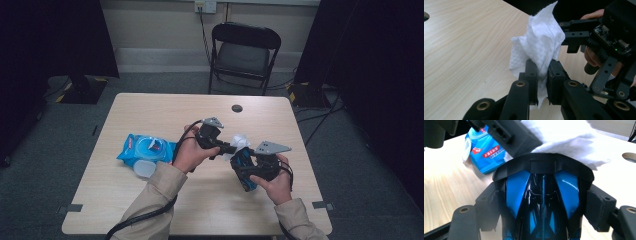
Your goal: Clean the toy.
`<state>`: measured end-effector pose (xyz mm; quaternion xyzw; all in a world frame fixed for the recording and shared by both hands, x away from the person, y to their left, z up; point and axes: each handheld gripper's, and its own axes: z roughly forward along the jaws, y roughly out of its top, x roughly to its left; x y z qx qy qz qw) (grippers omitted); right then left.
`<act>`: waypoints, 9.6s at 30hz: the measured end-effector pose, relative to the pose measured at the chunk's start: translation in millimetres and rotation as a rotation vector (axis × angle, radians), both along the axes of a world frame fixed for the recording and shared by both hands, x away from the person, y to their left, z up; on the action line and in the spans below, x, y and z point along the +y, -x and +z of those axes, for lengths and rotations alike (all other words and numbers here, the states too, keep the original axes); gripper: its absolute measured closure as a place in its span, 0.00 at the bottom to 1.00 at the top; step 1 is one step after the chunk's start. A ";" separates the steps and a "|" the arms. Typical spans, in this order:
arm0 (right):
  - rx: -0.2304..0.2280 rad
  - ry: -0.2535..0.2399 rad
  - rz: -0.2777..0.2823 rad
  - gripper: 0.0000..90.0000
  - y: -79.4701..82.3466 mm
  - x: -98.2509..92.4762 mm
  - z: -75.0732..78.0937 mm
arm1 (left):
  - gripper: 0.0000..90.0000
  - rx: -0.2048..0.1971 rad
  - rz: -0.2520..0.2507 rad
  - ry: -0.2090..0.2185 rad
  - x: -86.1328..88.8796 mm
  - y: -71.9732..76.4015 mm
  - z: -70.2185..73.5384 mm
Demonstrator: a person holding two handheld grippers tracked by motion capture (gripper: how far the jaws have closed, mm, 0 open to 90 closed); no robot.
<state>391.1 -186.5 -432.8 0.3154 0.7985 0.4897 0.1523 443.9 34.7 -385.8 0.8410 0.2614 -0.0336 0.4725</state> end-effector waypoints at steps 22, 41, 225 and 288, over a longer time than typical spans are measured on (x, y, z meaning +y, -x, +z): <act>0.017 -0.013 -0.040 0.28 -4.8 -10.9 -3.2 | 0.90 -0.005 -0.034 -0.030 9.3 13.5 -8.1; 0.006 -0.031 -0.032 0.28 -2.8 -9.3 2.5 | 0.90 0.021 -0.023 -0.031 15.2 13.0 -31.1; 0.018 -0.086 -0.024 0.28 -5.0 6.6 16.9 | 0.89 -0.022 -0.024 0.025 19.2 13.6 -33.3; 0.018 -0.122 -0.045 0.28 -18.3 7.2 32.2 | 0.89 0.005 -0.015 0.008 30.1 16.1 -50.0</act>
